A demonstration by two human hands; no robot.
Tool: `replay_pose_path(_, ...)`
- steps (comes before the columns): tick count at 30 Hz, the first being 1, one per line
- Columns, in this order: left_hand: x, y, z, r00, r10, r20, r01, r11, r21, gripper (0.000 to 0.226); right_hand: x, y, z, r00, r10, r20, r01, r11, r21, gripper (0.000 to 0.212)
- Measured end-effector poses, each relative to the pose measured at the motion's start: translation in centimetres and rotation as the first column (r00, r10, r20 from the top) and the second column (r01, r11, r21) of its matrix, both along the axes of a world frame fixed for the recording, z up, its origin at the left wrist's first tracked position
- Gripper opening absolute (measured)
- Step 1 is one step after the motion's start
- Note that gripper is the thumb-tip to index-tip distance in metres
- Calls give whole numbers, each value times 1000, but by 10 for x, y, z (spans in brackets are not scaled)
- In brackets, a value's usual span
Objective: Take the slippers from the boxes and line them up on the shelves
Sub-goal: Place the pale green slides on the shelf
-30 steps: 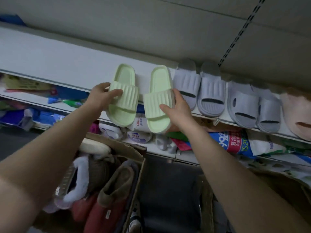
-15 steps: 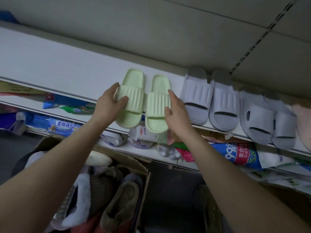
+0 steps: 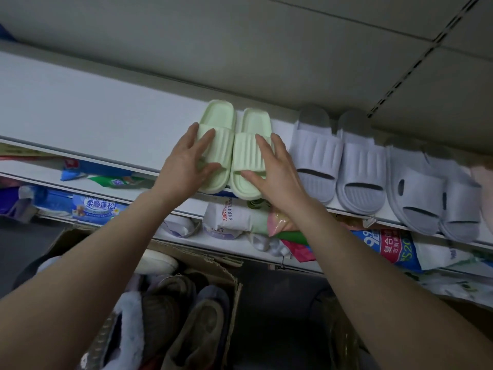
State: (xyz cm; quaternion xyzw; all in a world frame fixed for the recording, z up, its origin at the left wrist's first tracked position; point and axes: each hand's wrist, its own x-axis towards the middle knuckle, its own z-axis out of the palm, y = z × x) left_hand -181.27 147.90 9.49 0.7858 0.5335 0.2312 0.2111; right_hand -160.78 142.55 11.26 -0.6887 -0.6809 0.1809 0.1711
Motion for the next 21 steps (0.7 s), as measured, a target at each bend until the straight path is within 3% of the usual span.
replay_pose_path(11, 3, 22, 7, 992, -9, -122, 11, 1000, 14, 67, 2, 23, 2, 993, 7, 118, -3, 999, -32, 79)
replay_pose_path(21, 17, -25, 36, 965, -148, -219, 197, 955, 223, 46, 28, -32, 26, 959, 103, 265, -117, 993, 35, 60)
